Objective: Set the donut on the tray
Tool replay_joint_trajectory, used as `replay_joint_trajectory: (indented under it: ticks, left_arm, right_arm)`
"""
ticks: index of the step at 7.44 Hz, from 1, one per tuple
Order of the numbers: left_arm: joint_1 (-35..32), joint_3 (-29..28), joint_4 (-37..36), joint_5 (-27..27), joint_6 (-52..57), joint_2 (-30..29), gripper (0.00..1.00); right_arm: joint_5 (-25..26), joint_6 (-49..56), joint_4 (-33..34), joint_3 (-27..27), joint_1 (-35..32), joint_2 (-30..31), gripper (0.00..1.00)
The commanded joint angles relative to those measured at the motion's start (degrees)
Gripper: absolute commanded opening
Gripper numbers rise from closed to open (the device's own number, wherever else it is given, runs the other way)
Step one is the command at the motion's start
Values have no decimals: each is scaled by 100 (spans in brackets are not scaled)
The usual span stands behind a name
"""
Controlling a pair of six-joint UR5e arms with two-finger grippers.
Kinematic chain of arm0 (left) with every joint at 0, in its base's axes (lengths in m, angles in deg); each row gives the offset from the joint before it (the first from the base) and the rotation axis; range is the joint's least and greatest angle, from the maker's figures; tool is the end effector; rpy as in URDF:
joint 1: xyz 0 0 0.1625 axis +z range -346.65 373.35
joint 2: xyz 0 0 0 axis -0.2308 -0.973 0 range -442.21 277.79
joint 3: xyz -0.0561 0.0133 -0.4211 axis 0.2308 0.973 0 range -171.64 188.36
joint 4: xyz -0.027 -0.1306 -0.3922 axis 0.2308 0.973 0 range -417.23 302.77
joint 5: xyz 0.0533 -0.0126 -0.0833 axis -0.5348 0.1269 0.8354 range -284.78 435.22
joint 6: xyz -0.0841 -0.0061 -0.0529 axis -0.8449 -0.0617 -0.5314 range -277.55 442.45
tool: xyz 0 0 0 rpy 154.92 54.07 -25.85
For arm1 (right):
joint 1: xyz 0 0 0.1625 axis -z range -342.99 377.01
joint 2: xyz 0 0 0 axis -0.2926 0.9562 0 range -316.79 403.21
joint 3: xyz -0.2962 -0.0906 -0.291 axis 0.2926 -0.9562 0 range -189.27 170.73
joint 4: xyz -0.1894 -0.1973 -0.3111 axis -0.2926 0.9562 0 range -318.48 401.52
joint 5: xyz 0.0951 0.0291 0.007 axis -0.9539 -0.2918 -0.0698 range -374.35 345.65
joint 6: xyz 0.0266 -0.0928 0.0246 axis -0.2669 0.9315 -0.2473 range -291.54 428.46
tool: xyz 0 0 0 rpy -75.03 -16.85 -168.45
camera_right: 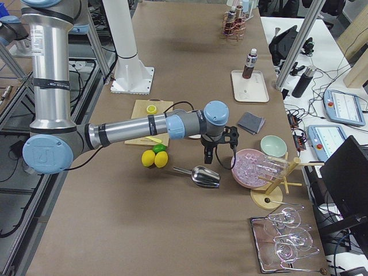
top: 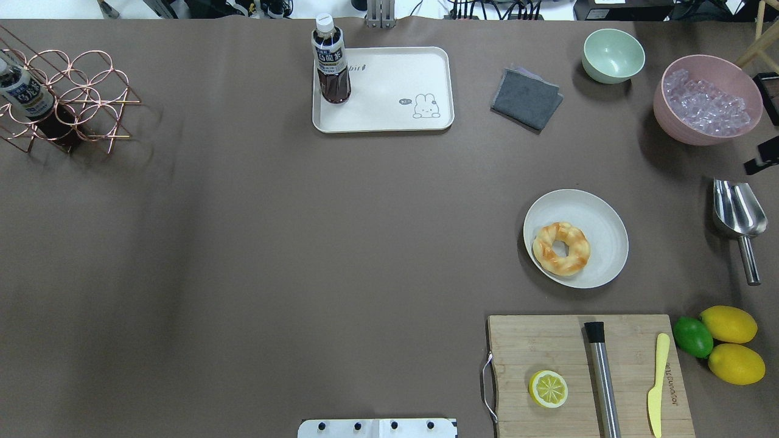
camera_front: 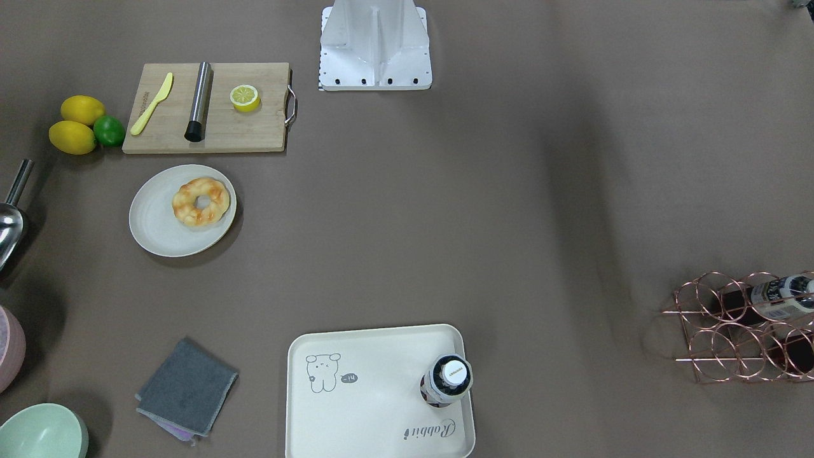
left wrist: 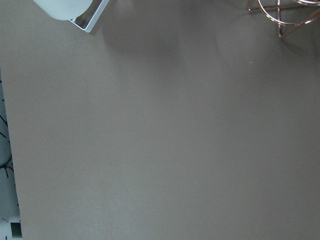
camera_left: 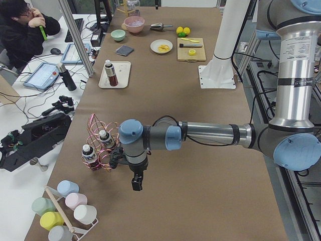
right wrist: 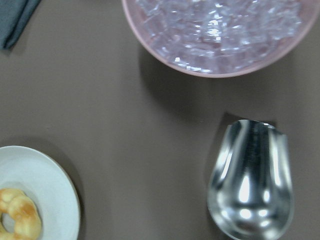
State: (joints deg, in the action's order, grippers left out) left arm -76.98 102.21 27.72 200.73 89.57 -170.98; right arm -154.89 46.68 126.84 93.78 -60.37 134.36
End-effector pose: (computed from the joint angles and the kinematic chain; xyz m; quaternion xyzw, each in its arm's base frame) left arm -0.0782 -0.4785 0.6547 -0.0004 0.3056 0.0500 0.9509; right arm -0.0519 -0.4894 0.5387 -0.0003 -0.4421 0.0102 0.8969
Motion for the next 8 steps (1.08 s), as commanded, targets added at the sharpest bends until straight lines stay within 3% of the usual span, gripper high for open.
replay_joint_trajectory:
  ticks: [1,5,8]
  left_arm:
    - [6,-15,4,0,0,1,98]
    - [6,2,-5,0,-9,9,98]
    - [6,-16,-14,0,0,1,98]
  right_arm:
    - [394,-1566,-1725,-169,1266,-10,100]
    - [492,-1593,-1835,-452,1795,-88,100]
    - [580,-2248,-3157,-1073,2172,-228,100]
